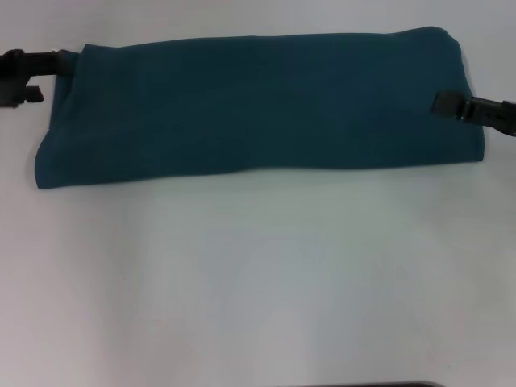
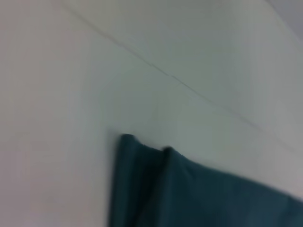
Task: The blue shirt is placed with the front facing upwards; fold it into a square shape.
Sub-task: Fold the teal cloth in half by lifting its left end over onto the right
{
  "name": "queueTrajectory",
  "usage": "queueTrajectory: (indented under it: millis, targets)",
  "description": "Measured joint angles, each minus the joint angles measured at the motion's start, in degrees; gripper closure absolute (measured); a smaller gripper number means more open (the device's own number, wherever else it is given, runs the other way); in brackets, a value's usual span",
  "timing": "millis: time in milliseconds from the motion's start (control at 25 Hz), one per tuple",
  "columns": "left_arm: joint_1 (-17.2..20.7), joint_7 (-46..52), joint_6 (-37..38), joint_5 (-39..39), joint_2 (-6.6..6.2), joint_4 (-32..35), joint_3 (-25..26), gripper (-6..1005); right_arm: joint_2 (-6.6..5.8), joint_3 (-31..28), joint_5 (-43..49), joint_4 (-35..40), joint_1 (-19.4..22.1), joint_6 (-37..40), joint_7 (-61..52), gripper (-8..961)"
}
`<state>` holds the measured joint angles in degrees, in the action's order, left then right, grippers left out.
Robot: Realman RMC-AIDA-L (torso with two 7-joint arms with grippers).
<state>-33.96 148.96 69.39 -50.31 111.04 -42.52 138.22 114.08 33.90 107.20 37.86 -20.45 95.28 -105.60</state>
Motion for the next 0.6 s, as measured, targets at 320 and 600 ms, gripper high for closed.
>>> queueTrajectory:
  millis: [320, 600]
  targets:
    - [-1.03, -3.28, -4.8, 5.59, 2.81, -2.8, -1.57, 175, -0.06, -0.5, 0.62, -0.12, -0.29, -0.53, -0.37, 130]
    - [-1.12, 0.83, -7.79, 9.76, 4.77, -2.26, -1.91, 175, -0.2, -0.5, 0.65, -0.08, -0.38, -0.5, -0.81, 129]
